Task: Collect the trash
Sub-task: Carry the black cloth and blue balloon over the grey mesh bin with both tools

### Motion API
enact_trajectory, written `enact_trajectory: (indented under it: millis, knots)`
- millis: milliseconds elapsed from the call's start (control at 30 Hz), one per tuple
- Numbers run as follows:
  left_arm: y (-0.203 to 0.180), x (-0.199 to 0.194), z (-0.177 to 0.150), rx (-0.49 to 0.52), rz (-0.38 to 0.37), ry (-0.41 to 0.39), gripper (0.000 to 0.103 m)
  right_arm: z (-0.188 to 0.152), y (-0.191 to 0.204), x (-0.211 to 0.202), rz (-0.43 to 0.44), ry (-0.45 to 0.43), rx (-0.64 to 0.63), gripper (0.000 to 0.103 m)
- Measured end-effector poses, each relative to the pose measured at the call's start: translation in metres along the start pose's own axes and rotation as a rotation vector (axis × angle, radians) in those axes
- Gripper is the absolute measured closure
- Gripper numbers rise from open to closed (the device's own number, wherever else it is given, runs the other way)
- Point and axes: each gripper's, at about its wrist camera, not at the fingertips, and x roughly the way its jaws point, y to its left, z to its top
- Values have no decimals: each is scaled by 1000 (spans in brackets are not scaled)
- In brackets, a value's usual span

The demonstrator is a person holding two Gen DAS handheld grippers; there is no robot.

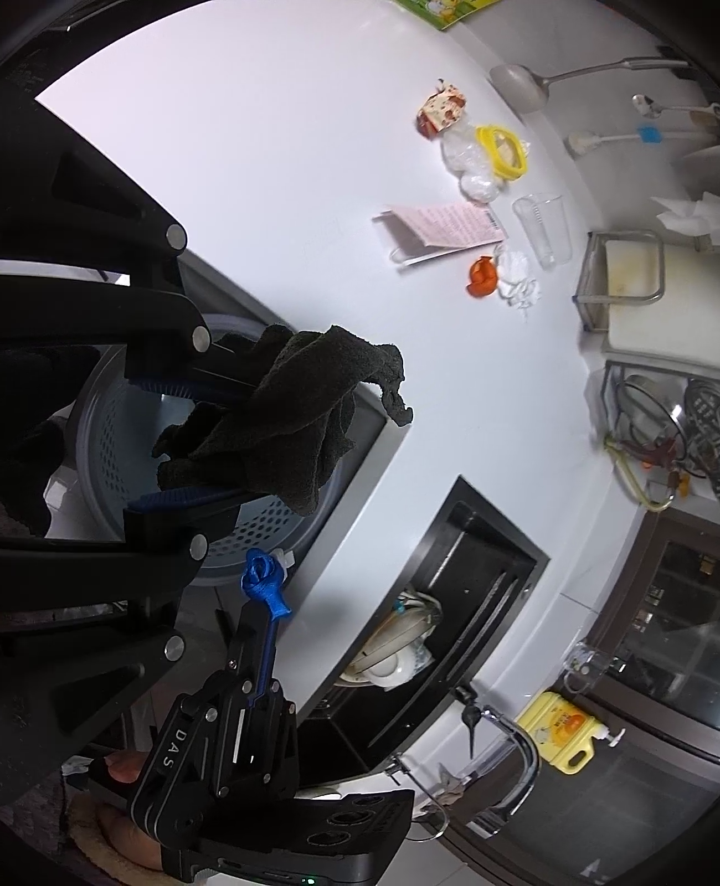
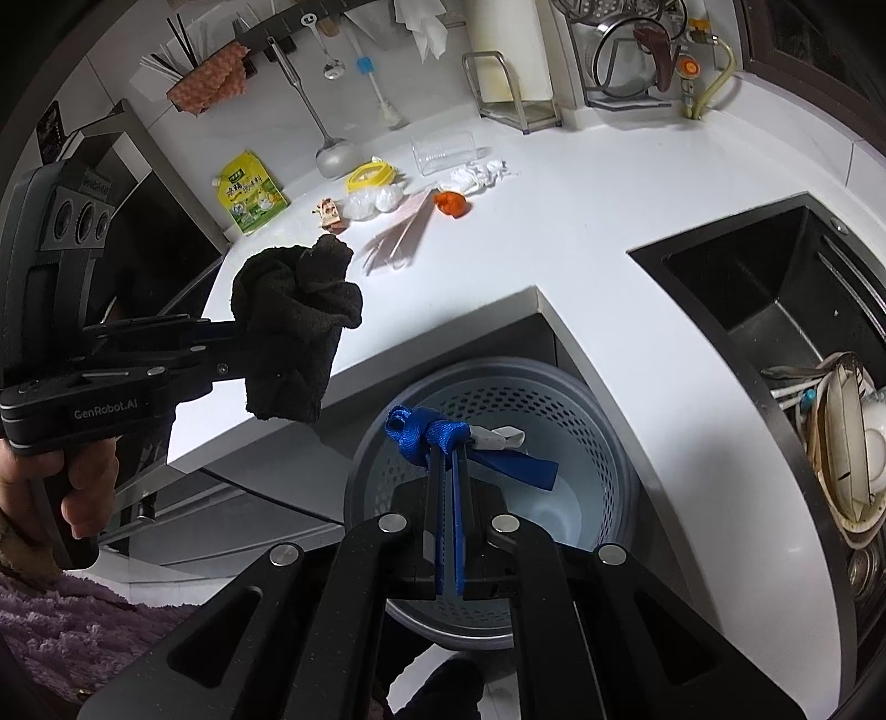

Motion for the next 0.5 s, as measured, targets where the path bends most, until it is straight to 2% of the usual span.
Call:
enact_trajectory:
  millis: [267,500]
  knots:
    - [-5,19,-7,12,-31,61,77,-9,-6,10,5,27,17,101]
    - [-11,48,-16,37,-67,156,77,-18,-12,22,-8,60,31,101]
